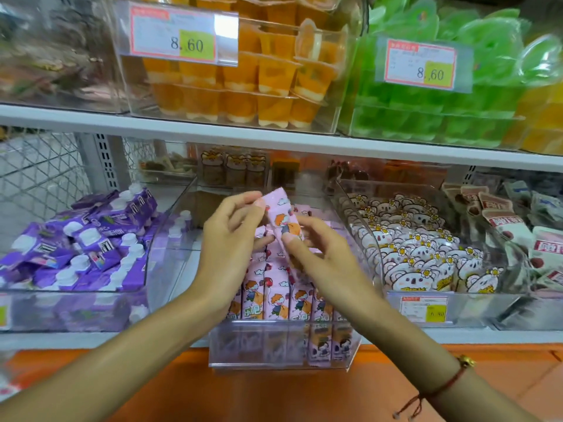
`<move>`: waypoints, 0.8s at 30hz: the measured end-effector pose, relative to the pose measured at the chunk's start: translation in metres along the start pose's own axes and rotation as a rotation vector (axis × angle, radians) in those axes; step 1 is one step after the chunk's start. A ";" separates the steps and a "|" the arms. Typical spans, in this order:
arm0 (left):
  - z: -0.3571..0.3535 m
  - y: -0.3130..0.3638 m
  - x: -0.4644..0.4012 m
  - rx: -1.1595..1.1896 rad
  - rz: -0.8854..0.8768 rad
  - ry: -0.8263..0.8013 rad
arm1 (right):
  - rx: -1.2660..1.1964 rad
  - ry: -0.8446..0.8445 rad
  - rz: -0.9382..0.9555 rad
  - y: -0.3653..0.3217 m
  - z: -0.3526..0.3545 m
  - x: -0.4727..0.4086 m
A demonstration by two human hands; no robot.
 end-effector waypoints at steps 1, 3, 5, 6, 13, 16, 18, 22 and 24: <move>0.002 0.000 0.001 -0.002 -0.017 -0.002 | -0.118 0.012 -0.086 0.008 0.001 0.002; 0.005 0.001 0.001 -0.064 -0.079 -0.016 | -0.286 0.023 -0.239 0.024 0.002 0.005; 0.004 0.002 0.002 -0.170 -0.140 -0.061 | -0.368 0.042 -0.305 0.033 0.004 0.006; 0.001 0.000 0.003 -0.216 -0.149 -0.098 | -0.401 0.048 -0.311 0.034 0.004 0.006; -0.015 -0.015 0.015 -0.441 -0.131 -0.258 | -0.505 0.068 -0.247 0.031 0.005 0.005; -0.016 -0.009 0.014 -0.393 -0.156 -0.243 | -0.562 0.032 -0.204 0.027 0.006 0.003; -0.016 -0.010 0.013 -0.376 -0.152 -0.236 | -0.583 -0.022 -0.184 0.024 0.005 0.002; -0.017 -0.010 0.014 -0.420 -0.184 -0.253 | -0.540 0.007 -0.142 0.020 0.005 0.002; -0.018 -0.009 0.015 -0.473 -0.223 -0.264 | -0.521 0.101 -0.118 0.021 0.011 0.003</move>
Point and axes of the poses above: each hand's wrist, its own x-axis away from the middle knuckle, its own z-axis out of the back of the hand, y = z × x, the point moved 8 cm from there along -x, towards the middle knuckle, and after that the axes turned 5 degrees about x, right-handed, at the moved point
